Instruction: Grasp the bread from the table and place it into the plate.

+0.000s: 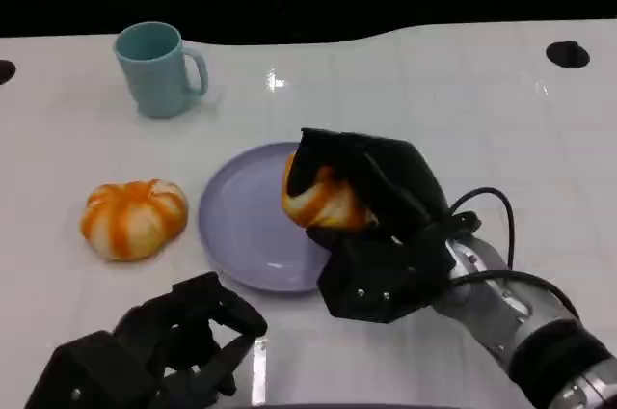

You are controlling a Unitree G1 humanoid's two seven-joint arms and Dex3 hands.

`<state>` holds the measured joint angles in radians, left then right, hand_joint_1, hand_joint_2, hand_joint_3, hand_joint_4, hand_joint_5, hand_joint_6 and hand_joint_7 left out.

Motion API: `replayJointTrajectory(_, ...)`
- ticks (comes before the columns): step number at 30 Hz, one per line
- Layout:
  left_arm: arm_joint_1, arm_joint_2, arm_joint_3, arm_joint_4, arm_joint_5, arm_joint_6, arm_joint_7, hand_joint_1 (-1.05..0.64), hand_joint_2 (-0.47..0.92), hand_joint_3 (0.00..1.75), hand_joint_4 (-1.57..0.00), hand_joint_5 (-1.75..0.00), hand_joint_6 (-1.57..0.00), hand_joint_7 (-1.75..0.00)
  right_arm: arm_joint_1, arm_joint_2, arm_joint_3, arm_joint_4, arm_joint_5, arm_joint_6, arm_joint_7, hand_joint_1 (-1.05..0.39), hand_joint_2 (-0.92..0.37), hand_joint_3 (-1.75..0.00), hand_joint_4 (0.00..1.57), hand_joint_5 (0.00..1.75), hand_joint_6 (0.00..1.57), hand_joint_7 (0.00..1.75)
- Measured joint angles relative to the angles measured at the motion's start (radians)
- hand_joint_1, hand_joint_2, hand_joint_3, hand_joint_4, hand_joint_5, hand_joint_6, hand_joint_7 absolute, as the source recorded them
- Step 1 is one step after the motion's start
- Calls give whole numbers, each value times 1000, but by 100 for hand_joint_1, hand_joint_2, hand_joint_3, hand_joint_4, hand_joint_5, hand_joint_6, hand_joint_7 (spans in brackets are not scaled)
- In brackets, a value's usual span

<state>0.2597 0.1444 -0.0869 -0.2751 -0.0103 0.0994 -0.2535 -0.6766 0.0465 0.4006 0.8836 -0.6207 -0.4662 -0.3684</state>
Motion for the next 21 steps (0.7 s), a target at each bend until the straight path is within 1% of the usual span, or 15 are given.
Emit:
replayJointTrajectory(1,0,0,0,3,0,-6,0,-40,92,46,-70,-175,-62,-134,-10,6,1,18,2,3,6,-15,-44,-101,81,163,79,106)
replayJointTrajectory(2,0,1,0,8,0,-13,0,-40,92,46,-71,-175,-62,-134,-24,12,1,34,6,13,22,-18,-49,-88,77,145,81,82)
replayJointTrajectory(3,0,1,0,11,0,-16,0,-39,92,46,-69,-175,-61,-133,-36,18,2,47,12,30,43,-22,-57,-73,67,121,79,57)
replayJointTrajectory(4,0,1,0,12,0,-16,0,-39,92,46,-68,-175,-61,-133,-45,22,4,53,18,46,64,-25,-63,-63,63,103,78,43)
replayJointTrajectory(5,0,2,0,12,0,-16,0,-39,92,46,-67,-175,-61,-133,-54,24,12,57,17,63,88,-27,-68,-55,56,85,73,30)
replayJointTrajectory(6,0,3,0,12,0,-16,0,-39,92,46,-67,-175,-60,-133,-61,23,21,58,17,78,110,-33,-78,-41,42,60,62,15)
replayJointTrajectory(7,0,5,0,12,0,-15,0,-39,92,46,-67,-175,-60,-133,-66,20,32,57,16,93,136,-35,-84,-31,39,48,59,9)
replayJointTrajectory(8,0,8,0,11,0,-14,0,-39,92,46,-66,-175,-60,-133,-69,17,42,53,13,109,164,-39,-88,-26,33,40,54,5)
replayJointTrajectory(9,1,10,0,10,0,-12,0,-39,92,46,-66,-175,-60,-133,-69,13,53,48,7,124,188,-48,-90,-24,18,30,42,2)
replayJointTrajectory(11,1,13,0,9,0,-10,0,-39,92,46,-66,-175,-60,-134,-70,6,80,32,-12,149,242,-58,-92,-25,6,23,33,1)
replayJointTrajectory(12,1,13,0,8,0,-10,0,-39,92,46,-67,-175,-60,-134,-70,0,91,22,-21,164,266,-63,-92,-27,2,17,28,0)
replayJointTrajectory(14,1,13,-1,8,0,-10,0,-39,92,47,-67,-175,-60,-134,-70,-13,111,-4,-27,191,315,-67,-92,-28,1,13,25,0)
replayJointTrajectory(16,1,14,-1,8,0,-10,0,-39,92,47,-67,-175,-61,-135,-69,-27,118,-32,-32,214,358,-69,-92,-29,0,12,24,0)
replayJointTrajectory(21,0,14,-2,8,1,-13,0,-40,92,47,-67,-175,-60,-135,-46,-63,123,-134,-34,227,415,-68,-92,-32,4,17,25,1)
